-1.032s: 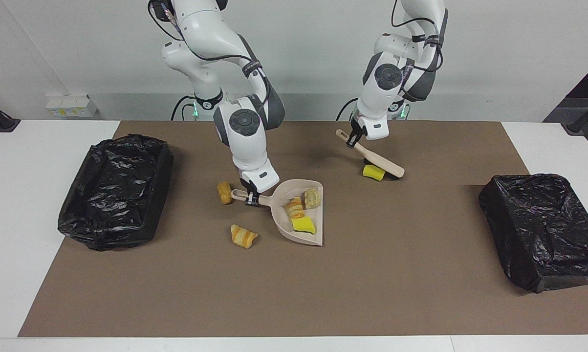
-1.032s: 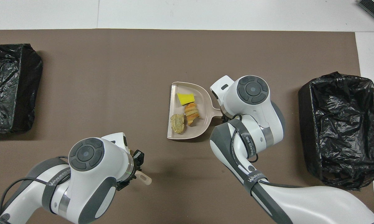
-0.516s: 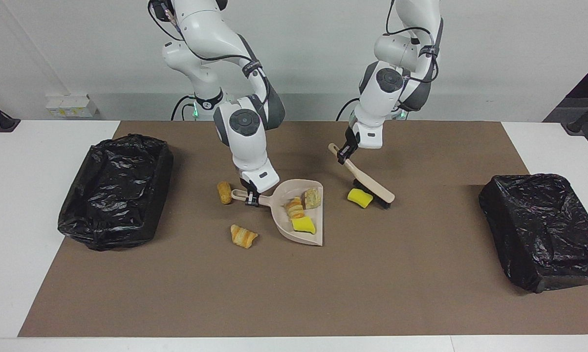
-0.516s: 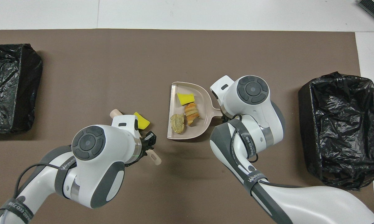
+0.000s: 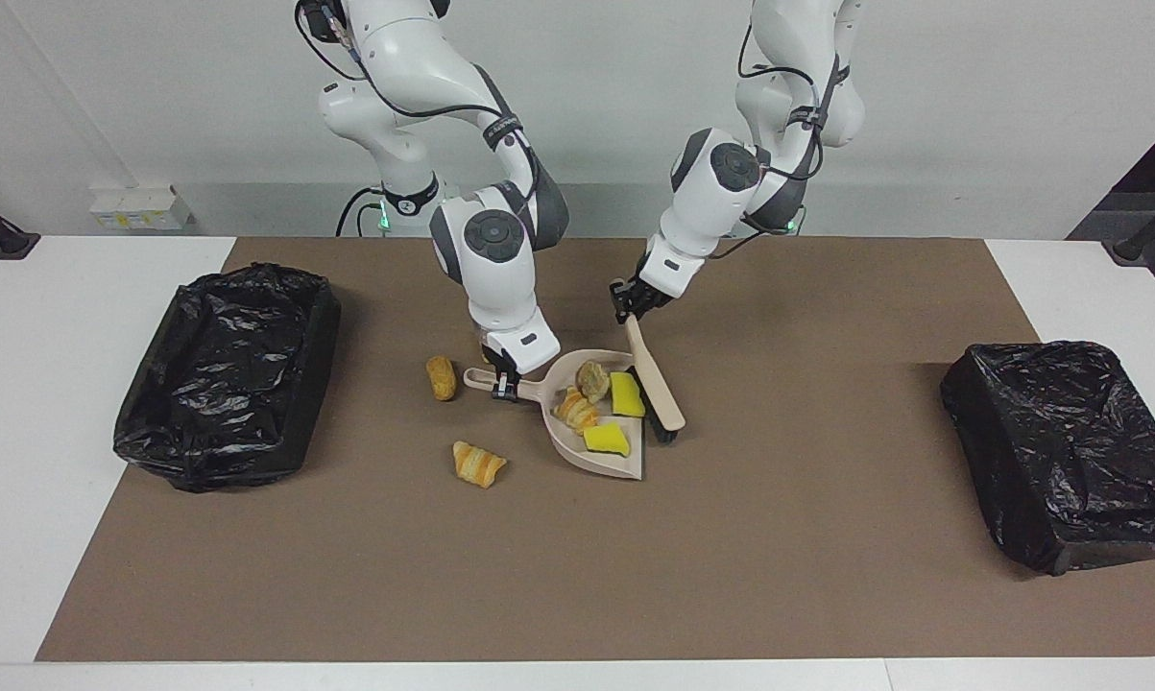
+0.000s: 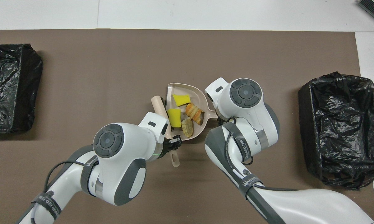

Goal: Sweep and dump trash in bin
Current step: 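Sweep more pieces into the dustpan with the left gripper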

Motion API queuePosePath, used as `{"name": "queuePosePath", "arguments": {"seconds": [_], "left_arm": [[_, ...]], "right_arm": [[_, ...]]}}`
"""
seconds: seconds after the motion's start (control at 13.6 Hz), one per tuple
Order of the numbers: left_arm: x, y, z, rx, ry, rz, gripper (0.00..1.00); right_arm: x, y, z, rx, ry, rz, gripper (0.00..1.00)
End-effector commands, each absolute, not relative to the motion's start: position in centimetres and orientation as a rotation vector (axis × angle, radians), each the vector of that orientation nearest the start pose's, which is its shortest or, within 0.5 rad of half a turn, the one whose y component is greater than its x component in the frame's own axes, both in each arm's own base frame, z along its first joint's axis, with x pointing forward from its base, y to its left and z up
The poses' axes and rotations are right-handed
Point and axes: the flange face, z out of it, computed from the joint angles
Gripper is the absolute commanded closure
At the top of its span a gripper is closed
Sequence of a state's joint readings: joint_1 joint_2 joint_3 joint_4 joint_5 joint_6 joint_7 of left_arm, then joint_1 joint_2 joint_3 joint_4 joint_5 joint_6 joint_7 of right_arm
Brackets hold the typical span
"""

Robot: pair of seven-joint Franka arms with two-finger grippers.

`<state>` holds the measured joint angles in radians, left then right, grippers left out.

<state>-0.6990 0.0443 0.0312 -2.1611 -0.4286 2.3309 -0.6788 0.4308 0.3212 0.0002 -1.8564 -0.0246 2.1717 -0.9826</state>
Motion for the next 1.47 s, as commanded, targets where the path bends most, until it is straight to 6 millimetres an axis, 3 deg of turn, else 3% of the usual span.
{"name": "queuePosePath", "arguments": {"seconds": [0.0,0.15,0.37,0.81,1.11,1.25,1.4], "left_arm": [[44.4,-37.8,41.2,-3.494,-0.460,0.174,1.00],[43.4,-37.2,42.7,-3.448,-0.502,0.228,1.00],[43.3,-37.6,43.9,-3.314,-0.548,0.104,1.00],[43.7,-38.1,47.8,-3.355,-0.555,0.060,1.00],[43.4,-38.4,47.8,-3.351,-0.550,0.071,1.00],[43.9,-37.1,47.5,-3.310,-0.561,0.111,1.00],[45.0,-34.8,45.2,-3.258,-0.547,0.176,1.00]], "right_arm": [[57.0,26.5,34.2,-2.405,-2.048,0.033,1.00],[57.0,26.5,34.2,-2.405,-2.048,0.033,1.00],[57.0,26.4,34.3,-2.408,-2.039,0.028,1.00],[57.9,24.3,35.0,-2.437,-1.988,0.016,1.00],[58.0,24.2,35.1,-2.444,-1.976,0.016,1.00],[58.0,24.3,35.1,-2.439,-1.987,0.009,1.00],[57.4,25.5,34.9,-2.423,-2.007,0.014,1.00]]}}
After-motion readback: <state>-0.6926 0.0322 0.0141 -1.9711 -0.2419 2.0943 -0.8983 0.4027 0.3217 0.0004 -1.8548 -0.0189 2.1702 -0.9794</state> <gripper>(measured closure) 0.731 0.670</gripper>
